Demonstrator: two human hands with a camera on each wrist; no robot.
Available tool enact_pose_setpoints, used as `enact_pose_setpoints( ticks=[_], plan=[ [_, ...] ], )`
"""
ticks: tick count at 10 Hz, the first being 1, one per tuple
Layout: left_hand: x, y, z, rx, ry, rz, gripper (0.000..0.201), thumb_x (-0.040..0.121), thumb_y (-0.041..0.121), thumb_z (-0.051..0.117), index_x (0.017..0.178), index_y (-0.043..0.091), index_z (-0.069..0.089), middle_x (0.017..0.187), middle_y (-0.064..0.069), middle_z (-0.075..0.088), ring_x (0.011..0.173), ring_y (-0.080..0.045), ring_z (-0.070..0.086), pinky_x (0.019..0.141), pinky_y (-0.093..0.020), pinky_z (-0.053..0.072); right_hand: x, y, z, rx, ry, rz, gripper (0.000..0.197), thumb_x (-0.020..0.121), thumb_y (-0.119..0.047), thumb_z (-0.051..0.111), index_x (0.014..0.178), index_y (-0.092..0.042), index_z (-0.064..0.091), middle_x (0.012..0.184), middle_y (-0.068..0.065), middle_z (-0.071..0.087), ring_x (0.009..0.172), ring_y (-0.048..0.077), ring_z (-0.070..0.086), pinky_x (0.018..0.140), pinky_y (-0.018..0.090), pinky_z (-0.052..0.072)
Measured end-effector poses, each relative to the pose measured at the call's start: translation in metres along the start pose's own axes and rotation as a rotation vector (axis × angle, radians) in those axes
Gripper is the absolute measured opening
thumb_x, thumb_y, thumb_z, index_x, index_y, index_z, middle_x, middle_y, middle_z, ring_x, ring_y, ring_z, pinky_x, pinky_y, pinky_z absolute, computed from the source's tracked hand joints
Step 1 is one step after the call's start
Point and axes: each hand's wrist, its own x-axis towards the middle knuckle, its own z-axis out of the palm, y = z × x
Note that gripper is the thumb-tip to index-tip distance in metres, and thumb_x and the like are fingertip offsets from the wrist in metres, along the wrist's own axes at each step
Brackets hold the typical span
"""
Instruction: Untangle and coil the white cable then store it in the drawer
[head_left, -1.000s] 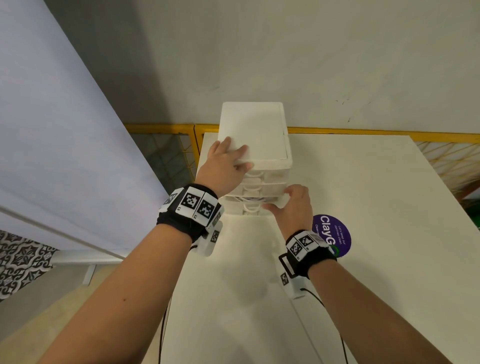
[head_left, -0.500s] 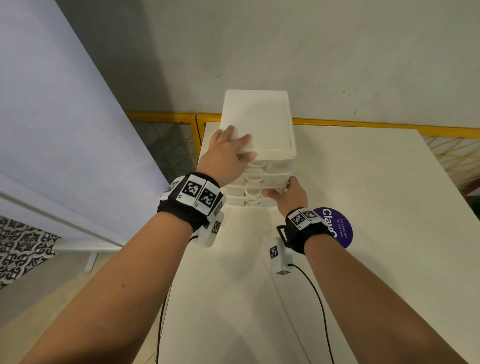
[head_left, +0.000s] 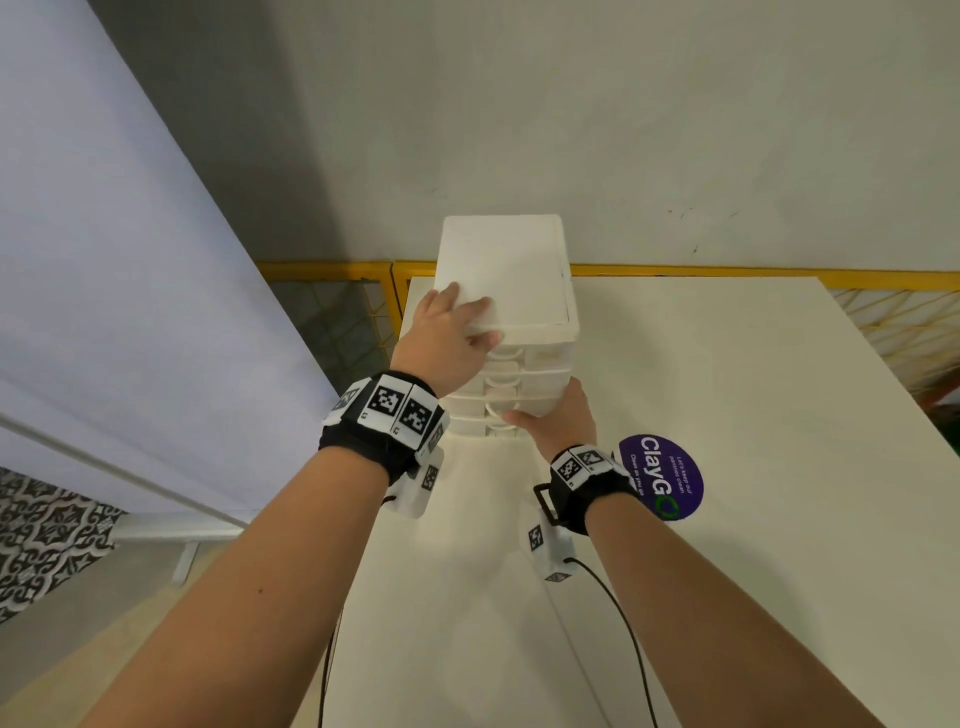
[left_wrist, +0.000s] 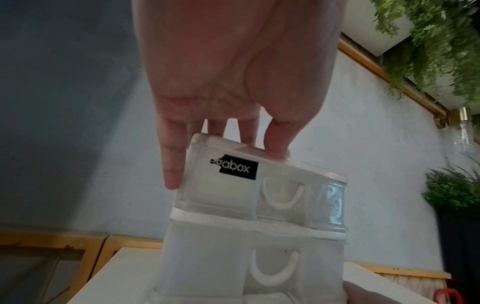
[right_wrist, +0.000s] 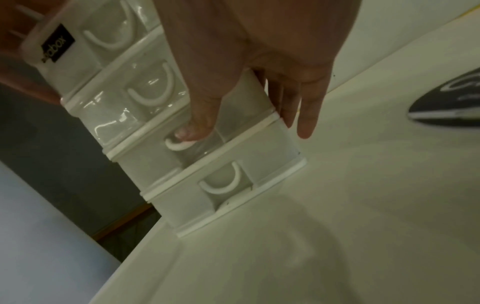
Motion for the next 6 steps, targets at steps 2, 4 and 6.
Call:
enact_pose_setpoints(
  ticks=[2,4,6],
  plan=[
    [0.002,-0.002,0.000,0.028,0.008,0.014,0.050,0.095,0.040,0.046,0.143,0.028,0.037,0.158,-0.010,0.017,0.147,-0.029,0.007,0.119,-0.045,0.015,0.000,0.001,0.006,-0.041,0.063,-0.006,0.078,0.060,-0.034,0.081,0.123,-0.010,0.041,0.120,0.010,0.053,0.106,0.030,0.057,0.088,0.039,0.048],
    [-0.008,0.002,0.005,0.008,0.002,-0.046,0.058,0.096,0.043,0.043,0.148,0.024,0.027,0.161,-0.011,0.003,0.148,-0.030,-0.004,0.119,-0.042,0.006,-0.012,0.023,-0.023,-0.245,-0.127,-0.076,0.096,0.065,-0.039,0.077,0.140,-0.017,0.022,0.135,0.012,0.043,0.120,0.031,0.046,0.095,0.048,0.046],
    [-0.089,0.015,0.035,-0.039,0.359,-0.019,0.066,0.090,0.049,0.049,0.144,0.013,0.034,0.159,-0.017,0.010,0.147,-0.033,0.004,0.118,-0.047,0.013,-0.086,0.083,-0.121,-0.362,-0.461,-0.078,0.051,0.078,-0.045,0.067,0.123,-0.028,0.051,0.112,-0.006,0.056,0.099,0.012,0.056,0.094,0.029,0.046]
  ],
)
